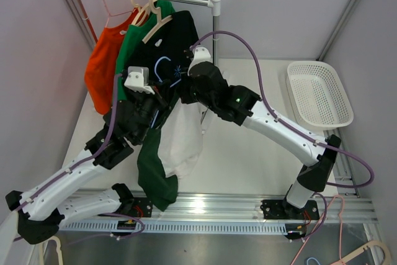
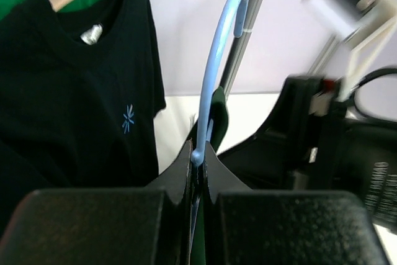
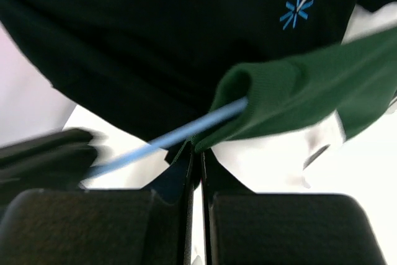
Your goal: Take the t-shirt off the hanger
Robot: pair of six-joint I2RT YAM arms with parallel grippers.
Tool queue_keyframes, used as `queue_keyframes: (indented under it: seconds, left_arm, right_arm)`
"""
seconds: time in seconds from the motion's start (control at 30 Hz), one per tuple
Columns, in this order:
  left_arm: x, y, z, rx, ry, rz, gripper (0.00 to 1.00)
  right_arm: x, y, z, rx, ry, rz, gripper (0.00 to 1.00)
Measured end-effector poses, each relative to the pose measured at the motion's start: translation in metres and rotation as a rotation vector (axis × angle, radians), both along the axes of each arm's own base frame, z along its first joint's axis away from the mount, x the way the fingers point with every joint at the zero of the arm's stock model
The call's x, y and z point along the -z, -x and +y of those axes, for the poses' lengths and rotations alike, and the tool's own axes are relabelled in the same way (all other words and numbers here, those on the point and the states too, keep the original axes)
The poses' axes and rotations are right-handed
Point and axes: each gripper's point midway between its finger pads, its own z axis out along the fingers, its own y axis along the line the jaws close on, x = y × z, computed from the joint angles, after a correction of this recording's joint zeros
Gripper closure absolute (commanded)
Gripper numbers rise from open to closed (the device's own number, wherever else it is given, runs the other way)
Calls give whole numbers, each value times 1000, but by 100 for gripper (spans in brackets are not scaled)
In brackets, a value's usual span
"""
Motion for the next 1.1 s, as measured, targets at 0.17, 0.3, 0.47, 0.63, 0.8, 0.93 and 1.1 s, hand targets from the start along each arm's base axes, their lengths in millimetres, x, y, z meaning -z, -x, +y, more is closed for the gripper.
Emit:
queue_keyframes:
  seconds: [0.17,0.3,0.47,0.63,0.8,0.93,1.1]
  left_arm:
    - [18,-11,-14,4,-31,44,99]
    - [29,-21,-19,-27,-58,71,99]
    - [28,-24,-21,-33,-80,85,99]
    - [23,-21,-28,-7,-92,92,99]
    - [16,-24,-36,11,-90,94,99]
    - [10,-23,-48,51,-77,97,99]
    - [16,-32,-51,31,-73,118,99]
  right_arm:
    - [-10,8,3,-27,33,-49,100]
    - [-3,19,7,-76,95,-73,100]
    - [0,22,4,-100,127,-100,100]
    - [-1,31,-4,-111,118,-109,100]
    - [0,69,-7,-191,71,-94,100]
    - [-9,76,-24,-175,21,-106,98]
    - [-29,106,-27,-241,-47,-123,33]
